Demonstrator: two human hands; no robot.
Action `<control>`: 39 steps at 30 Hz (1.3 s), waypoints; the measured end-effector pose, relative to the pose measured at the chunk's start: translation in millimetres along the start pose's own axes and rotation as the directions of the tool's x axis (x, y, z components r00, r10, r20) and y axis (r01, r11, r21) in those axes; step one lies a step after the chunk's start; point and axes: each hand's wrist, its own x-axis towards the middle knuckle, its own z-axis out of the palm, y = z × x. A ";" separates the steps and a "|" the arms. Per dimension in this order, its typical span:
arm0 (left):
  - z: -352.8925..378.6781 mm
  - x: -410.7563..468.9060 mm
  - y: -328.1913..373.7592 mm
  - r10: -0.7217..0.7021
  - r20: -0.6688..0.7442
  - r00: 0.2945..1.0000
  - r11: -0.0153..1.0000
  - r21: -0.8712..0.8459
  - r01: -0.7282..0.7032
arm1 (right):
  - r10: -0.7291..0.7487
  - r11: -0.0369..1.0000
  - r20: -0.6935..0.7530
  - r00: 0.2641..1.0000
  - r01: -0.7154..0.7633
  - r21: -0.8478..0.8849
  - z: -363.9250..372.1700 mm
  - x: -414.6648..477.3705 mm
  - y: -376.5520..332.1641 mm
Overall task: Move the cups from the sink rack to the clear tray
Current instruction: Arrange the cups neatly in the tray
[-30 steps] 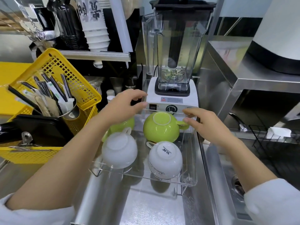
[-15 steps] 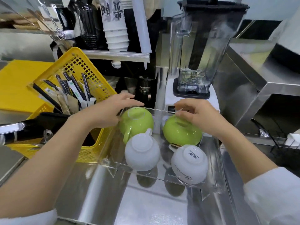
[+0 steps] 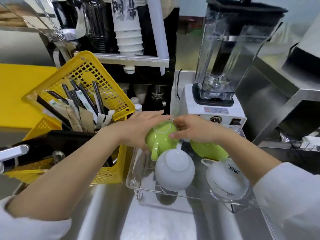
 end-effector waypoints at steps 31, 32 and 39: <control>-6.4 9.7 0.4 -0.122 -0.151 0.981 0.988 -0.110 0.106 | -0.103 0.992 0.062 0.993 0.098 0.080 5.4 2.9 5.0; -6.3 9.6 2.7 -0.133 -0.161 0.978 0.990 -0.076 0.123 | -0.106 0.992 0.063 0.992 0.101 0.076 4.4 3.5 6.1; -2.8 12.2 19.3 -0.209 -0.223 0.952 0.971 0.066 0.228 | -0.115 0.992 0.078 0.990 0.110 0.067 -5.7 4.8 12.7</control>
